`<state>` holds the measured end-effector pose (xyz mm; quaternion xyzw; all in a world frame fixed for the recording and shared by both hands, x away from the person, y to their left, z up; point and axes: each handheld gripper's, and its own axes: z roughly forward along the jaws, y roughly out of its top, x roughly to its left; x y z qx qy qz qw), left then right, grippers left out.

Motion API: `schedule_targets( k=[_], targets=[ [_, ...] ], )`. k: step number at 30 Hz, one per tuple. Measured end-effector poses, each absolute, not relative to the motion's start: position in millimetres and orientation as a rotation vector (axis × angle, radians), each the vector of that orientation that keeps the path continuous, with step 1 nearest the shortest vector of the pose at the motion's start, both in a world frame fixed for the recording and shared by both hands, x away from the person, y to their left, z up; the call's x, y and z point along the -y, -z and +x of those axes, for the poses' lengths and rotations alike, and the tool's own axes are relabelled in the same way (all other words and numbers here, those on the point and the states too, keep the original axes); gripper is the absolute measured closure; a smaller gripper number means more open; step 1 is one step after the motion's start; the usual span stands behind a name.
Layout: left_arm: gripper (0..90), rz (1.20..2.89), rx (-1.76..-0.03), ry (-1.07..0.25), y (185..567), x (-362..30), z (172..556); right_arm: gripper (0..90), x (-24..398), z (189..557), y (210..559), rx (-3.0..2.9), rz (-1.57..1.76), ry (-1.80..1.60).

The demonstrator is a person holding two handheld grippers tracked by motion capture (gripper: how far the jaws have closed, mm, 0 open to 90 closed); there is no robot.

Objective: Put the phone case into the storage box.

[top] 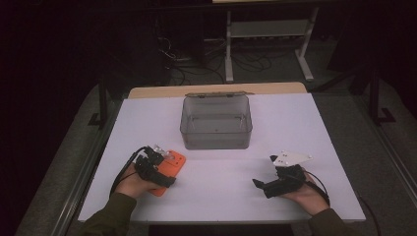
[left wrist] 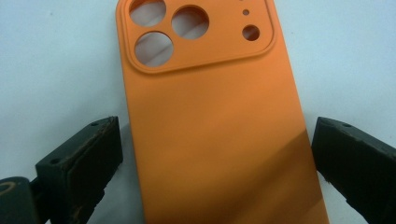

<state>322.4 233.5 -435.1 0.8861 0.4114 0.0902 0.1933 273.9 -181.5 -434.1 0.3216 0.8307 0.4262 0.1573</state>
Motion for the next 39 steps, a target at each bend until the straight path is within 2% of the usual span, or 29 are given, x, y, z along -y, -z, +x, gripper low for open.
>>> schedule_targets(
  k=[28, 39],
  targets=[
    [11.4, 2.484, -1.171, -0.252, 431.9, -233.0, 319.5, 0.0, 181.1, 274.0, 434.1, -2.376, 0.917, -1.222],
    [14.2, 2.512, -1.122, -0.242, 429.9, -232.3, 320.4, 0.0, 181.3, 274.2, 434.1, -2.376, 0.917, -1.223]
  ],
)
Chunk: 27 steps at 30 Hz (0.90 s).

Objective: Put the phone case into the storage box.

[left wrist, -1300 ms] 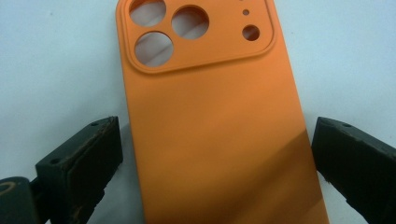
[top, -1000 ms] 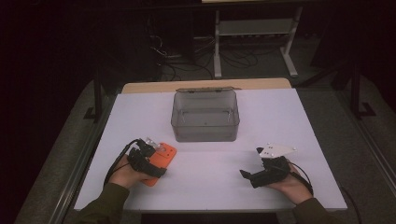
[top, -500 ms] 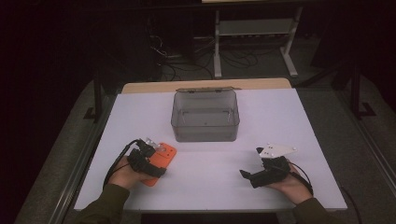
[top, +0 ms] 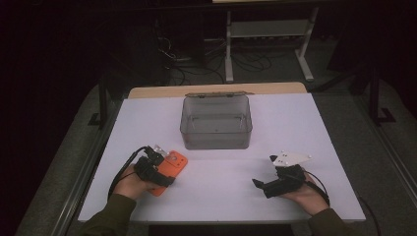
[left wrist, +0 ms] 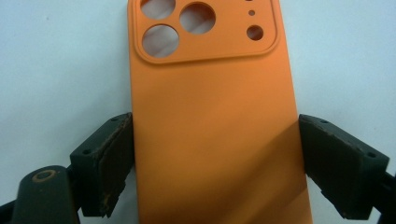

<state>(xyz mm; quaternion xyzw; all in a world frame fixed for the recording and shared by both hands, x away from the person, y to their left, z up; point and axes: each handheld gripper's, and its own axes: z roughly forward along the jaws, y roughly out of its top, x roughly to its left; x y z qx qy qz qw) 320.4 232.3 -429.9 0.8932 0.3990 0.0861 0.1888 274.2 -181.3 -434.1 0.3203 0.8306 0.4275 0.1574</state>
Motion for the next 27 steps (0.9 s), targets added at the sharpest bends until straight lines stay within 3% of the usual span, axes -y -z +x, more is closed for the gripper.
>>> schedule_targets(
  k=[27],
  targets=[
    [14.5, 2.472, -1.034, -0.178, 409, -236, 317, 0.0, 182, 274, 434, -2.376, 0.922, -1.225]
  ],
)
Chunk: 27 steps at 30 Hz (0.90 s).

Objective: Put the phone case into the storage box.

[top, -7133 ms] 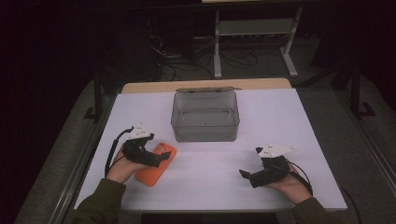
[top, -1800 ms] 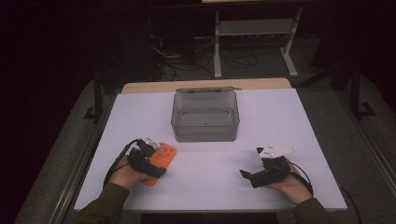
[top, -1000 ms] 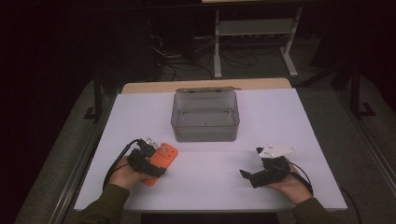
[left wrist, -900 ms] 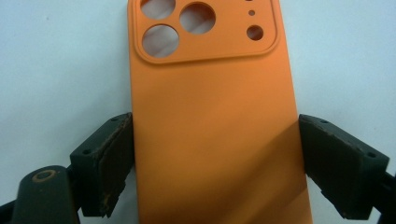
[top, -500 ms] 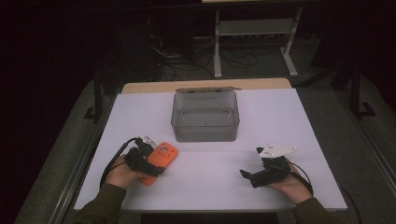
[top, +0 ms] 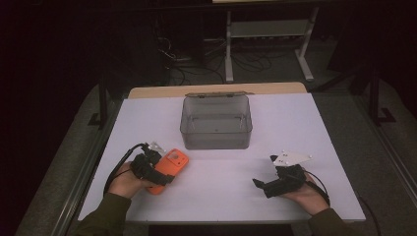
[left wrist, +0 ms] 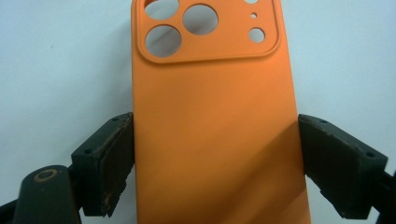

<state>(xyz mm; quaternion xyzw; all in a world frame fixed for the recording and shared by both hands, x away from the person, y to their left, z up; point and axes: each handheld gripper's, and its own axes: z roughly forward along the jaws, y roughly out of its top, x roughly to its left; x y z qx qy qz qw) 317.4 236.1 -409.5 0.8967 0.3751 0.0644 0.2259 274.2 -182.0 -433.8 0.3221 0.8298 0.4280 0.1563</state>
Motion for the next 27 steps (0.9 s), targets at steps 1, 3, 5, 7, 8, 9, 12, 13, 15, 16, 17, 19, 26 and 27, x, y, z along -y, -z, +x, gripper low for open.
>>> schedule_targets(
  k=[1, 3, 5, 7, 8, 9, 12, 13, 15, 16, 17, 19, 26, 27],
  targets=[
    [14.5, 2.471, -1.029, -0.18, 409, -235, 317, 0.0, 182, 274, 434, -2.376, 0.924, -1.225],
    [14.5, 2.468, -1.032, -0.184, 408, -234, 316, 0.0, 182, 274, 434, -2.376, 0.922, -1.226],
    [14.5, 2.461, -1.033, -0.169, 407, -233, 316, 0.0, 182, 274, 434, -2.376, 0.922, -1.225],
    [14.5, 2.461, -1.028, -0.17, 406, -232, 315, 0.0, 182, 274, 434, -2.375, 0.92, -1.227],
    [14.5, 2.464, -1.021, -0.173, 405, -231, 315, 0.0, 182, 274, 434, -2.374, 0.919, -1.227],
    [14.5, 2.462, -1.016, -0.169, 404, -231, 314, 0.0, 182, 274, 434, -2.375, 0.919, -1.226],
    [14.5, 2.467, -1.002, -0.169, 404, -228, 314, 0.0, 182, 274, 434, -2.376, 0.918, -1.225],
    [14.5, 2.467, -1.002, -0.167, 404, -227, 313, 0.0, 182, 274, 434, -2.376, 0.918, -1.225],
    [14.5, 2.466, -0.995, -0.176, 404, -226, 313, 0.0, 182, 274, 434, -2.376, 0.918, -1.226],
    [14.4, 2.467, -0.988, -0.178, 404, -225, 313, 0.0, 182, 274, 434, -2.376, 0.917, -1.227],
    [14.5, 2.471, -0.978, -0.174, 404, -224, 313, 0.0, 182, 274, 434, -2.375, 0.919, -1.228],
    [14.4, 2.468, -0.971, -0.168, 404, -221, 312, 0.0, 181, 274, 434, -2.375, 0.918, -1.228],
    [14.5, 2.464, -0.928, -0.157, 401, -214, 311, 0.0, 181, 275, 434, -2.376, 0.917, -1.229],
    [14.5, 2.465, -0.921, -0.155, 400, -213, 311, 0.0, 181, 274, 434, -2.376, 0.916, -1.229]
  ],
)
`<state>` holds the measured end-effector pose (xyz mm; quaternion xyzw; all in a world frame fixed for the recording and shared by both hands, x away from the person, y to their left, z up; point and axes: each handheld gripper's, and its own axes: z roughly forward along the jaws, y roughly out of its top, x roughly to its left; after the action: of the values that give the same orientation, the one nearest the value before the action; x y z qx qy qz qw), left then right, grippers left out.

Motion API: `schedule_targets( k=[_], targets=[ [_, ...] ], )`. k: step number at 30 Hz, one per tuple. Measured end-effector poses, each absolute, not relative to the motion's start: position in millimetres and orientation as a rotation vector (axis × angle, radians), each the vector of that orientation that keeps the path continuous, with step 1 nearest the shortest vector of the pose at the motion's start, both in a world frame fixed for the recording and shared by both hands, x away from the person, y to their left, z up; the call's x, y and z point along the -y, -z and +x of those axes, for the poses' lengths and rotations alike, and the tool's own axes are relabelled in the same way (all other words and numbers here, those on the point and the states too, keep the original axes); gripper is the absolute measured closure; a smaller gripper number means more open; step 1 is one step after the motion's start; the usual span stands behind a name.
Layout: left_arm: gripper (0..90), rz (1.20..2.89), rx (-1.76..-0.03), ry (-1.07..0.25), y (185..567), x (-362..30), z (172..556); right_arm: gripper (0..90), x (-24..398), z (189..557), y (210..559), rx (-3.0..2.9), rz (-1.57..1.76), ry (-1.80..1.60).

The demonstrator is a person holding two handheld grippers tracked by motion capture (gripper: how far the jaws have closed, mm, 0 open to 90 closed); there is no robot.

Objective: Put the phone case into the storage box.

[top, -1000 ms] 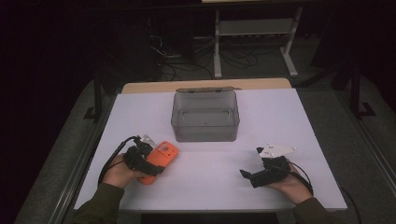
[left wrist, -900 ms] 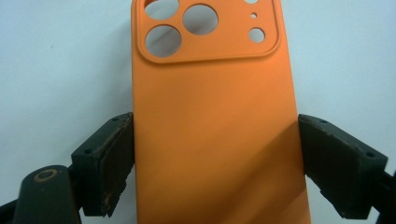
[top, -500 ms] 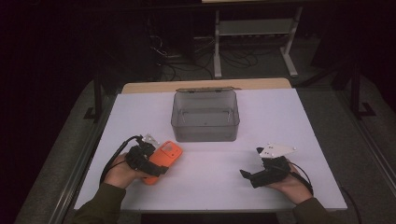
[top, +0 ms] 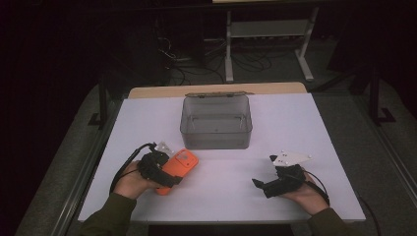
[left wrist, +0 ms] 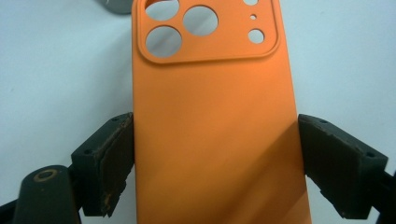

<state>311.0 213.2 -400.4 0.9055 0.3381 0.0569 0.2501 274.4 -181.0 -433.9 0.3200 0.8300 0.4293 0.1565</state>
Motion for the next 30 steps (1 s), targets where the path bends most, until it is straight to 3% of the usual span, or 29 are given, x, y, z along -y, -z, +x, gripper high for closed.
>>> schedule_targets(
  k=[30],
  targets=[
    [14.5, 2.49, -0.767, -0.114, 389, -176, 318, 0.0, 180, 275, 434, -2.376, 0.923, -1.232]
  ],
)
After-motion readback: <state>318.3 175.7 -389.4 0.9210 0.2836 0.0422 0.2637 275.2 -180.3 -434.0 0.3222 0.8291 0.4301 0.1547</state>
